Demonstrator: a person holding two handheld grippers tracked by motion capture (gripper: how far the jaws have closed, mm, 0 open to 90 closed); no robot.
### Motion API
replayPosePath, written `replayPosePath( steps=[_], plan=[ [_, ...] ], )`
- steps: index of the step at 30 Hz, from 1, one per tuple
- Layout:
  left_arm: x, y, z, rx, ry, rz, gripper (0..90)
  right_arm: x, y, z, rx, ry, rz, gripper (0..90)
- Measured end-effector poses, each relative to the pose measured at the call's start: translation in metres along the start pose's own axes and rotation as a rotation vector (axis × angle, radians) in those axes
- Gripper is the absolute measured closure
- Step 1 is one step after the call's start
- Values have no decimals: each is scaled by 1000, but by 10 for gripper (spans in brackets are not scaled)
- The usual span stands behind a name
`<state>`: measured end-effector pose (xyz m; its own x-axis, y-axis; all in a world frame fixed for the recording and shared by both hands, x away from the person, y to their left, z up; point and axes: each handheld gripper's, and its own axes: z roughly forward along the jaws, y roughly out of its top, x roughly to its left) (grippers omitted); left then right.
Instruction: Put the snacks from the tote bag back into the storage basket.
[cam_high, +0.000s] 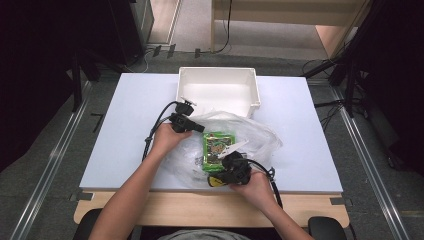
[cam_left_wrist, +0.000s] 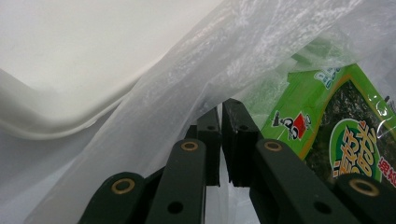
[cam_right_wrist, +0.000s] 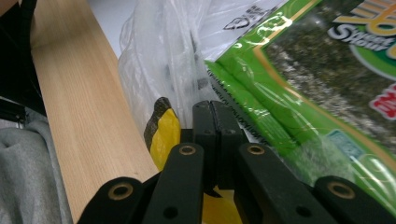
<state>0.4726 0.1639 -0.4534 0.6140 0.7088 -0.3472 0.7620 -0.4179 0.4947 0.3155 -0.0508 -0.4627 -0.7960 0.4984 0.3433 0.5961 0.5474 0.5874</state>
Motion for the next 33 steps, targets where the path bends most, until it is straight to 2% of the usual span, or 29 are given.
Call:
replayPosePath(
  steps=[12, 17, 25, 29, 33],
  plan=[
    [-3, 1, -1, -10, 14, 14, 870, 11, -2, 12, 28, 36, -31, 900],
    [-1, 0, -2, -12, 18, 7, 868, 13, -4, 11, 42, 48, -39, 900],
    [-2, 0, -1, -15, 15, 7, 866, 11, -14, 4, 26, 43, -27, 900],
    [-3, 0, -4, -13, 13, 16, 867, 11, -12, 0, 17, 30, -40, 825],
    [-3, 0, -5, -20, 6, 11, 868, 11, -9, -12, -29, 15, -54, 758]
  ],
)
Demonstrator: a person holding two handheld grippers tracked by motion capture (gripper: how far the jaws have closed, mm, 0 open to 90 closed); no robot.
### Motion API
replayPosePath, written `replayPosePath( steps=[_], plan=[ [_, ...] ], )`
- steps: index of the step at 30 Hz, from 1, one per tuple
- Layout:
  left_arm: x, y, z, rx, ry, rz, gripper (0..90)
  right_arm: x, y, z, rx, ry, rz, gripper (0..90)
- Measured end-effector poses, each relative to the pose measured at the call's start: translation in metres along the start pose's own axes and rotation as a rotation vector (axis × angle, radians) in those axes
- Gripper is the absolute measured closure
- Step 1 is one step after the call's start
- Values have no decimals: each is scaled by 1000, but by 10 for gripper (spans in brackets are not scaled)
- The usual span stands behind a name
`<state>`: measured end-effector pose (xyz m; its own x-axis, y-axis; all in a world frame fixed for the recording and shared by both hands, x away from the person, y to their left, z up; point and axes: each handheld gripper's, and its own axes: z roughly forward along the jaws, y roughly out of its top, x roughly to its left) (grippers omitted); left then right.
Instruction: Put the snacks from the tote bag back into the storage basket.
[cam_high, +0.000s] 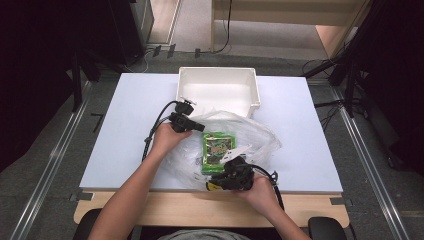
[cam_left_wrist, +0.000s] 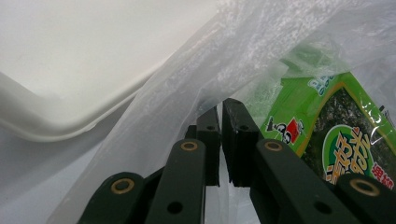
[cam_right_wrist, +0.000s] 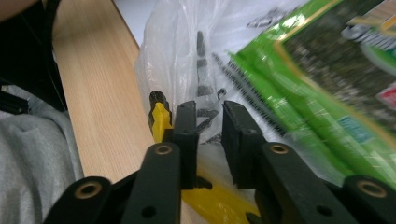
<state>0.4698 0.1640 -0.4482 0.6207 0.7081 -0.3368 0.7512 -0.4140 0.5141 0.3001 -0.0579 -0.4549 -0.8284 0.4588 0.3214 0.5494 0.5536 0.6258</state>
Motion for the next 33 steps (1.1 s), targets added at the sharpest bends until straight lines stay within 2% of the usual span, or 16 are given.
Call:
replayPosePath(
  steps=[3, 6, 9, 12, 14, 20, 27, 33],
  plan=[
    [0, 0, 0, 1, -2, 1, 867, -1, 3, -10, -31, -10, 3, 742],
    [-1, 0, 0, -1, -3, 2, 867, -4, 7, -21, -64, -40, -2, 730],
    [-1, 0, 0, 5, -1, 4, 867, -9, 9, -29, -88, -47, 13, 792],
    [-1, 0, 0, 4, -3, 4, 867, -16, 9, -38, -107, -67, 40, 877],
    [-1, 0, 0, 2, -3, 3, 867, -23, 8, -44, -114, -87, 62, 900],
    [-2, 0, 0, -2, -6, 2, 867, -40, 0, -50, -106, -120, 105, 900],
    [-3, 0, 0, 1, -2, 2, 867, -40, -16, -45, -52, -119, 140, 900],
    [-3, 0, 0, 0, -2, 2, 867, -38, -28, -40, -23, -118, 138, 900]
  ],
)
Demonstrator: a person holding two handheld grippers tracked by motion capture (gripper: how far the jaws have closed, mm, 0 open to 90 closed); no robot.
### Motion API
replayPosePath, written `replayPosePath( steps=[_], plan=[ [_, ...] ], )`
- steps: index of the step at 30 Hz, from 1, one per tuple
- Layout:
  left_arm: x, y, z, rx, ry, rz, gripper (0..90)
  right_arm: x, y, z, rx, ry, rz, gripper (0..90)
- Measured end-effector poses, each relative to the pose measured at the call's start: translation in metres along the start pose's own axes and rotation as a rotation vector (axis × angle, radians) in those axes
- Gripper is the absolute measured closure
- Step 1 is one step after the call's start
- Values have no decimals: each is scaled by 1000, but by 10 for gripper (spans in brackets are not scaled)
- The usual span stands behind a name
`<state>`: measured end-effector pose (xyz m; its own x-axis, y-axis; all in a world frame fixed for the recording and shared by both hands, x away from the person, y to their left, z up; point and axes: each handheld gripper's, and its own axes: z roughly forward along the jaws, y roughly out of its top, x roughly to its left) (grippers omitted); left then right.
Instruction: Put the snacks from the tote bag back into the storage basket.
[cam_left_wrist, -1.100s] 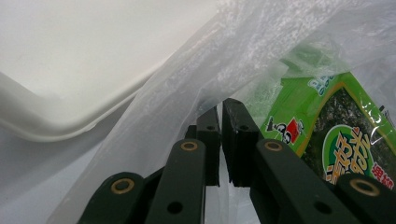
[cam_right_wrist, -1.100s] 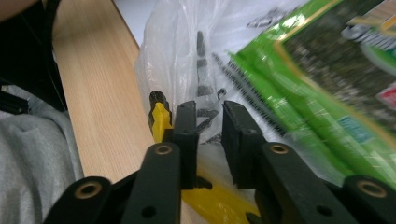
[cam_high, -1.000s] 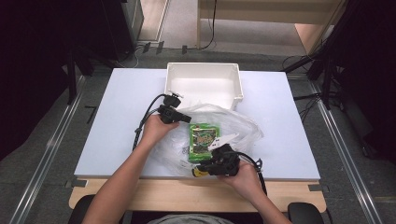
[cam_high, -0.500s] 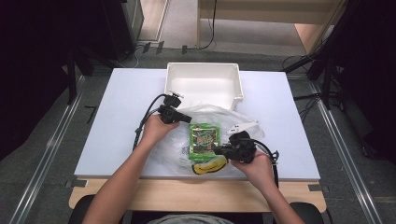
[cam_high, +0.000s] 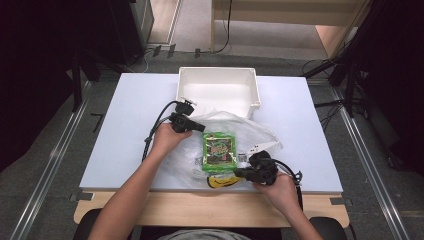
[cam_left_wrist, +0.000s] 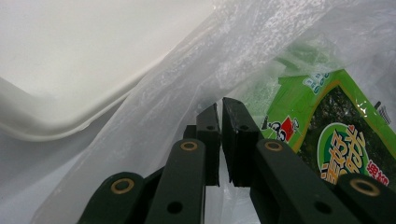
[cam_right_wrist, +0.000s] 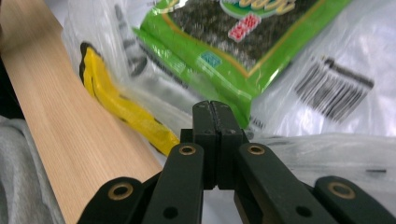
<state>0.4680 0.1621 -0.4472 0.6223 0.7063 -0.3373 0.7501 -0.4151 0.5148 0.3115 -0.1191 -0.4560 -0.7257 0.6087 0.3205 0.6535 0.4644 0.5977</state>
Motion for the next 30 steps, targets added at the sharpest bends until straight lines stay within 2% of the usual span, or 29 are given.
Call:
replayPosePath(
  steps=[5, 13, 19, 24, 30],
  plan=[
    [-1, 0, 1, 7, 3, 7, 867, -1, -7, 2, 26, -8, 17, 900],
    [0, -1, 2, 9, 13, 7, 865, 1, -16, 3, 46, -5, 8, 900],
    [-1, 0, 1, -4, 3, 2, 859, 4, -18, 3, 65, 7, -1, 900],
    [-5, 1, -5, -7, -9, 9, 830, 4, -12, 1, 27, -7, -21, 866],
    [-13, 2, -16, -33, -51, 9, 712, 5, -5, -6, -31, -14, -26, 794]
  ],
)
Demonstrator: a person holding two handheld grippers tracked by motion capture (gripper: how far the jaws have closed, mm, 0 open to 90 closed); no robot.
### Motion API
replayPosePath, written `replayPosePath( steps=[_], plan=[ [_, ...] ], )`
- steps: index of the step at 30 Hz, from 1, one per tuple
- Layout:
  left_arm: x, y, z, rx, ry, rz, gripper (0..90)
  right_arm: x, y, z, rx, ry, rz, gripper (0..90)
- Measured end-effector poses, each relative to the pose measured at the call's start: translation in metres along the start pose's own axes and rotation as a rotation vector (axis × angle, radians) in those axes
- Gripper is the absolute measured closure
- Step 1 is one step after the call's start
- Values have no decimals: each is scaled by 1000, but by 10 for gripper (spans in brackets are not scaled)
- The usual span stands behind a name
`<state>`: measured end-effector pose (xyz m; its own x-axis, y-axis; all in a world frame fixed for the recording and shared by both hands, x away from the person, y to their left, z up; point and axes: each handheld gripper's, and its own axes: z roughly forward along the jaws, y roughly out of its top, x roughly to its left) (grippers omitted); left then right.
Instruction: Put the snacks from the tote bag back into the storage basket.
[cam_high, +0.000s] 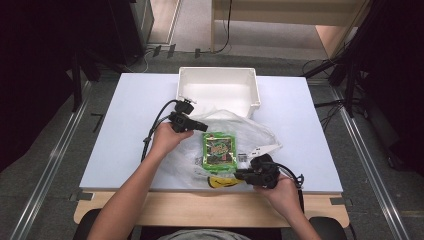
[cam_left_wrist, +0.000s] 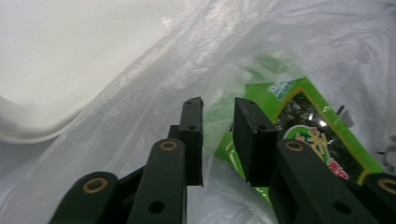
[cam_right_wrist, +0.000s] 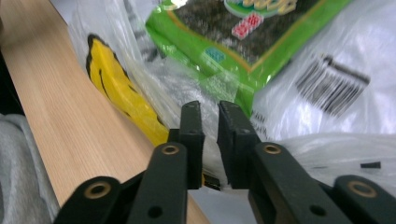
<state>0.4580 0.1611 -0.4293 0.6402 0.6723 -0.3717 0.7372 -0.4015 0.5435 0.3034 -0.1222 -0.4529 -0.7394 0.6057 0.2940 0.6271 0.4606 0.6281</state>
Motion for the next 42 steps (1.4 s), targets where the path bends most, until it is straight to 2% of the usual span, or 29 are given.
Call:
replayPosePath(
  steps=[3, 6, 11, 16, 24, 31, 33, 37, 40, 42],
  plan=[
    [-6, 0, -5, -5, -19, 8, 649, 1, 4, -2, -15, 2, 0, 753],
    [-11, -2, -10, -12, -45, -6, 579, 1, 8, -4, -33, -5, -13, 724],
    [-15, -6, -16, 5, -57, -12, 474, 0, 16, -6, -61, -14, -13, 675],
    [-20, -9, -21, -1, -62, -1, 427, -4, 23, -6, -58, -32, 1, 639],
    [-26, -18, -27, -13, -61, 23, 386, -11, 34, -5, -84, -32, -1, 533],
    [-29, -25, -29, -9, -58, 38, 378, -17, 48, -2, -92, -34, 32, 515],
    [-30, -27, -30, -20, -75, 32, 370, -18, 51, 1, -87, -40, 41, 526],
    [-32, -33, -31, -23, -74, 39, 367, -20, 57, 4, -83, -48, 26, 520],
    [-34, -37, -32, -20, -79, 52, 366, -22, 63, 8, -85, -45, 34, 520],
    [-37, -40, -32, -30, -57, 46, 371, -23, 66, 11, -85, -46, 29, 525]
  ],
)
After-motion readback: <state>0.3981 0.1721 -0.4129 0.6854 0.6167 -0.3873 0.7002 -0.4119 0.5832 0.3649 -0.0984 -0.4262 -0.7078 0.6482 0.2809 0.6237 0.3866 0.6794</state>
